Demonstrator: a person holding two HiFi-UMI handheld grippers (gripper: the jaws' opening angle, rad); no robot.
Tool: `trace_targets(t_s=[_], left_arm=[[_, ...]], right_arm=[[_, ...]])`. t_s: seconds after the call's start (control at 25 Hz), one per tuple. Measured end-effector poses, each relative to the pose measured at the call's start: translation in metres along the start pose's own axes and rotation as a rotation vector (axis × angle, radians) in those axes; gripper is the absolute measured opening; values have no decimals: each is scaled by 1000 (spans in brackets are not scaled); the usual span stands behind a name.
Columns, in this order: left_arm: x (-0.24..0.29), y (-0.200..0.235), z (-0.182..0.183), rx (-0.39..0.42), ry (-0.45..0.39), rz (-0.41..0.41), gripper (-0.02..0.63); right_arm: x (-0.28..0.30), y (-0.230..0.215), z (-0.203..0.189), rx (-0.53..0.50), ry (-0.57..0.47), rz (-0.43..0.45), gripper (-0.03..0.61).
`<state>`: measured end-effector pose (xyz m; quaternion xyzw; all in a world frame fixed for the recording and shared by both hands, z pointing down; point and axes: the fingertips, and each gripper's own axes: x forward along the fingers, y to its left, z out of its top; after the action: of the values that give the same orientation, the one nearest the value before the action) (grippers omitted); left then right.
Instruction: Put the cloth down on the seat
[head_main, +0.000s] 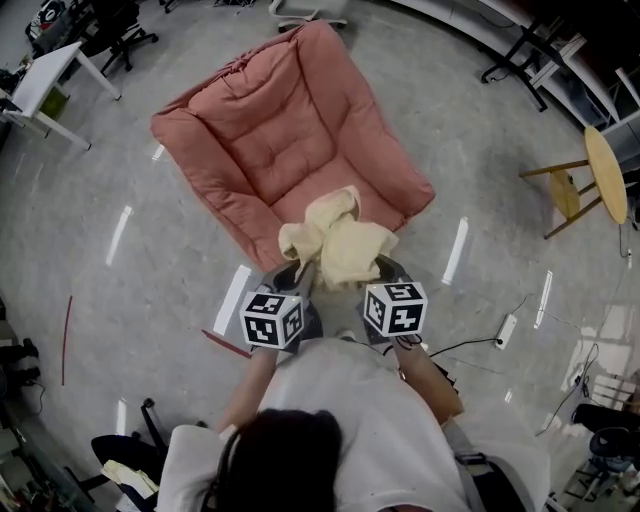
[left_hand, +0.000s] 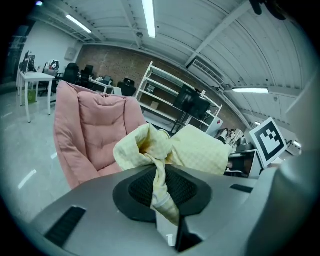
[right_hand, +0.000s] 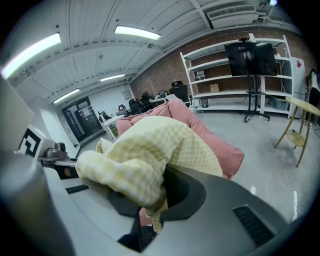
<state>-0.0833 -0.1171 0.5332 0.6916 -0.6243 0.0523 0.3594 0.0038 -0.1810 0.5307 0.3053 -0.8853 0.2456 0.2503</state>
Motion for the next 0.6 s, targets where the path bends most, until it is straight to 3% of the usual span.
trace_targets(t_s=[0.6], left_arm=[[48, 102, 60, 57, 96, -99, 64]], right_arm=[[103, 15, 42, 23, 36, -129, 61]])
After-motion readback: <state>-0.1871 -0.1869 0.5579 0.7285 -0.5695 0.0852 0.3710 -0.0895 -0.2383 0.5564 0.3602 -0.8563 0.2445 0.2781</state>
